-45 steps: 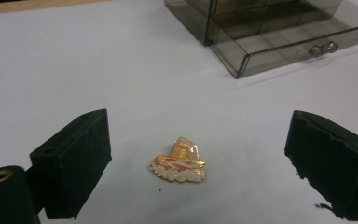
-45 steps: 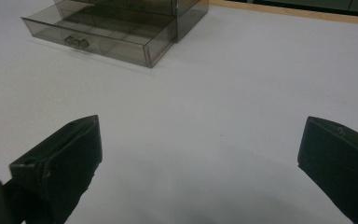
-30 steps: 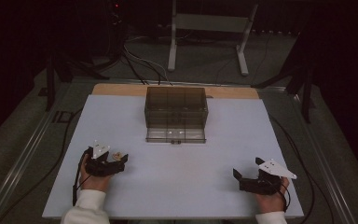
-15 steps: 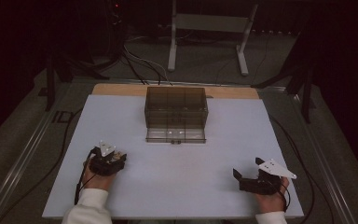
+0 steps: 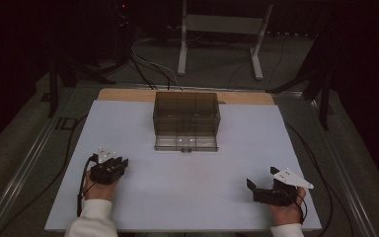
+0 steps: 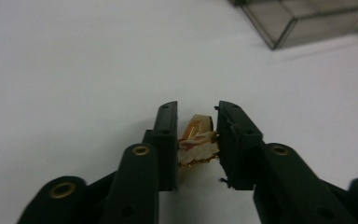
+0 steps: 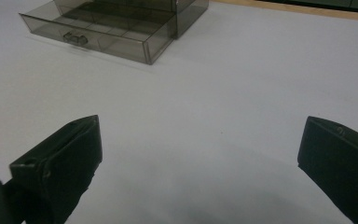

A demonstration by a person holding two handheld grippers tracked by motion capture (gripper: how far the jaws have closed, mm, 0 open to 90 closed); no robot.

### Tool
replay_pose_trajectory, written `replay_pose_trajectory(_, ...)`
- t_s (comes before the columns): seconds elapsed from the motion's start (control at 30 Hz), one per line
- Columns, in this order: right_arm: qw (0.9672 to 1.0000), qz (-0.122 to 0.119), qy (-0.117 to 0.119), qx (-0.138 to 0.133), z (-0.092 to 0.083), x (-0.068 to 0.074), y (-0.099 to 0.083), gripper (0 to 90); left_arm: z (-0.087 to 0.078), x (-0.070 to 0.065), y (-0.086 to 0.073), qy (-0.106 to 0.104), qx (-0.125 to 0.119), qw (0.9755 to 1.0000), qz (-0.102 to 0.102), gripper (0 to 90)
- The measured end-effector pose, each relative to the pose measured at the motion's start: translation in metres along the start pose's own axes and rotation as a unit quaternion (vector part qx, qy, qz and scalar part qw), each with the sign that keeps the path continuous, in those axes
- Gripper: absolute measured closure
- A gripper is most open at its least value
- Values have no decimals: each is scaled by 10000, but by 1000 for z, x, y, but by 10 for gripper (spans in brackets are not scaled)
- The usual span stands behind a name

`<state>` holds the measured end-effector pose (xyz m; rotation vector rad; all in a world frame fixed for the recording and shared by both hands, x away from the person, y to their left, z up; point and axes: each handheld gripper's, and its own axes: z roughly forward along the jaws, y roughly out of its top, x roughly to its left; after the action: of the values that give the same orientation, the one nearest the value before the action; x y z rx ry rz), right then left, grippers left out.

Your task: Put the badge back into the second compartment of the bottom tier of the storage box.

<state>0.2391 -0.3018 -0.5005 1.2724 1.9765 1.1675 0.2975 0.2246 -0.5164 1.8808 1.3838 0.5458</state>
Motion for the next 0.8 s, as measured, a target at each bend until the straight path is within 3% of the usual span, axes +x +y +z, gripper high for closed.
replay_pose_trajectory(0.17,10000,-9,0,23,1,0,0,0,-7,9,0,12,-107,9997,-200,771)
replay_pose_trajectory(0.33,10000,-12,-7,35,1,0,0,0,-8,16,-2,101,-42,9994,-326,779)
replay_pose_trajectory(0.8,10000,-10,1,59,1,0,0,1,-8,19,-1,-6,-2,9994,-360,812)
